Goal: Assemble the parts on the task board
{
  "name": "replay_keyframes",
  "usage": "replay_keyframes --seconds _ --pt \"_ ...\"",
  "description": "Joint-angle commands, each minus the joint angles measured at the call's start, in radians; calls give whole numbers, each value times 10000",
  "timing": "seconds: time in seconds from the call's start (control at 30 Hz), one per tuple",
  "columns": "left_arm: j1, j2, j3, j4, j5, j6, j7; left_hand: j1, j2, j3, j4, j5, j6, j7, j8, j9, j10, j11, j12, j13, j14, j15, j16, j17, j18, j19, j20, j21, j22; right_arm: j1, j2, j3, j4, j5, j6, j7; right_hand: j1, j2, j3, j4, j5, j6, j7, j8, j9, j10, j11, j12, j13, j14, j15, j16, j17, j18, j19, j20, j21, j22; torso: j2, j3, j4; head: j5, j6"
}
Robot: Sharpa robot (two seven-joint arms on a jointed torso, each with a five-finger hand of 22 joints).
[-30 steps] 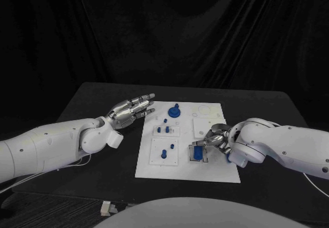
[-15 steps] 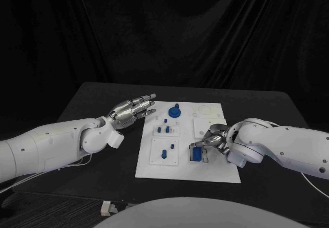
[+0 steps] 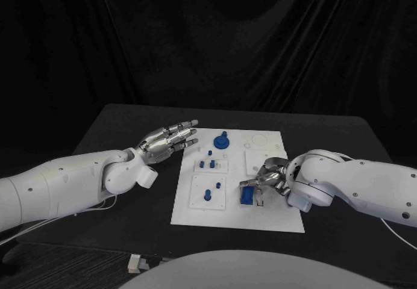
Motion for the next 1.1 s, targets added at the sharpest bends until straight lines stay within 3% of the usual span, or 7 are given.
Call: replay_keyframes --seconds 0.03,0.53,0.6,0.8,0.93,1.07,1.1 --pt "-26 22 10 8 54 172 74 9 108 5 -44 66 -49 33 47 4 12 57 39 6 14 61 -36 -16 110 30 66 -12 -16 -43 45 -1 18 -167 195 -62 -176 -4 -139 45 -162 -106 0 46 -23 1048 82 35 2634 795 89 -62 1273 203 160 44 -63 1942 1 1 5 14 -2" --pt "-82 11 10 5 54 211 33 4 121 10 -44 67 -59 40 49 3 14 60 40 7 14 83 -36 -16 105 31 74 -11 -14 -53 78 -1 24 -238 207 -46 -215 -162 -577 316 -1001 -342 47 102 -110 1048 121 35 2634 758 115 -148 1069 226 122 64 -182 1908 -2 1 3 18 -2" --pt "-88 8 10 8 55 212 35 4 121 10 -44 67 -59 40 49 3 14 60 40 7 14 83 -36 -16 105 31 74 -11 -14 -53 54 -1 41 -239 208 -28 -258 -345 -754 643 -1436 -549 81 206 -86 1048 149 35 2634 751 139 -167 1022 229 118 84 -205 1904 -4 2 4 22 -2" --pt "-96 -15 10 22 54 204 55 -1 127 12 -44 68 -64 42 52 2 11 61 39 6 14 103 -36 -16 98 31 82 -11 -14 -48 -121 0 168 -240 -70 116 -367 -688 -1011 1213 -1747 -805 101 460 -17 1048 164 35 2634 747 151 -180 986 238 108 99 -251 1893 -7 1 1 43 -2" --pt "-99 -47 10 36 55 179 76 -1 127 12 -44 68 -64 42 52 2 11 61 39 6 14 103 -36 -16 98 31 82 -11 -14 45 -413 1 411 -210 -471 491 -724 -390 -1256 1195 -1549 -865 76 703 65 1048 162 35 2634 750 130 -173 994 240 108 100 -268 1890 -3 1 -1 73 -2" --pt "-101 -100 10 52 55 142 109 -3 126 11 -46 68 -57 43 56 4 18 63 42 9 14 108 -36 -16 95 32 85 -10 -10 460 -853 2 803 -92 -802 822 -843 -107 -1429 1181 -1339 -872 51 919 139 1048 128 35 2634 761 123 -150 1040 233 130 78 -227 1905 0 2 1 79 -2" --pt "-101 -111 10 54 55 136 117 -3 126 11 -46 68 -56 43 56 4 18 63 42 9 14 108 -36 -16 95 32 85 -10 -10 621 -971 2 904 -71 -784 824 -630 54 -1453 1071 -845 -874 26 1066 184 1048 111 35 2634 777 107 -114 1118 217 163 63 -154 1928 0 1 1 66 -2"
